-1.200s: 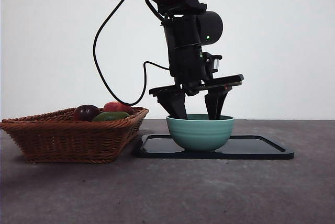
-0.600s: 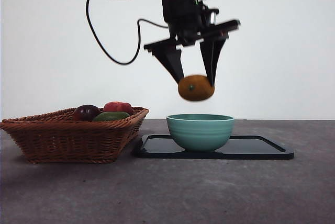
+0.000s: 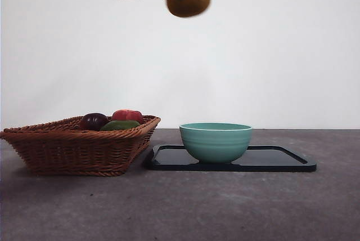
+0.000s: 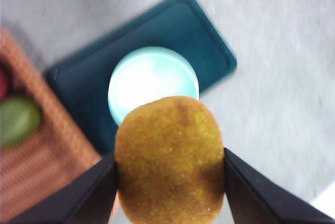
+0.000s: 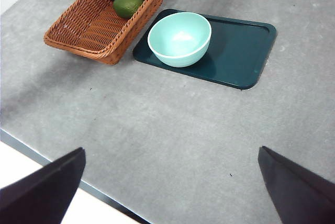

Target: Pick up the wifruite, put it on the bowl, pick up the plate, put it on desk

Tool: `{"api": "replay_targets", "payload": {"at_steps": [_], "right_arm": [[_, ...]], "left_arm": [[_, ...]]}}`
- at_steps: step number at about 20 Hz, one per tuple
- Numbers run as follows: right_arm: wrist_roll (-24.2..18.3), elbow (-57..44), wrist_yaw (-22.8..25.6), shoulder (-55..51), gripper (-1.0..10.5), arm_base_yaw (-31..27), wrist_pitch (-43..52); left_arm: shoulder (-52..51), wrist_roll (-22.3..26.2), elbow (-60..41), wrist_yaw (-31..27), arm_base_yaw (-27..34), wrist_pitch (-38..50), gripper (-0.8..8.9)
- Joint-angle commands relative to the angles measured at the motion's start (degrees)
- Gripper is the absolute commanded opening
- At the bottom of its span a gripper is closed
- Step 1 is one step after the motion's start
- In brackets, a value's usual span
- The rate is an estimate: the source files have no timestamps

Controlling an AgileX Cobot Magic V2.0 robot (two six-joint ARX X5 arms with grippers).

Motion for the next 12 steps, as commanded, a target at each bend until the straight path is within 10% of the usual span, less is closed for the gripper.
{"api": "replay_targets", "payload": {"at_steps": [1, 12], "right_arm": [[0.6, 0.5, 0.1, 0.1, 5.5, 0.5, 0.6], [1.7, 0.5, 0.0, 0.1, 5.5, 0.5, 0.6]], "left_arm": [[-5.7, 0.3, -6.9, -0.2, -0.5, -2.8, 2.48], [-32.0, -6.9, -49.1, -2.7, 8.5, 14.4, 2.48]]}}
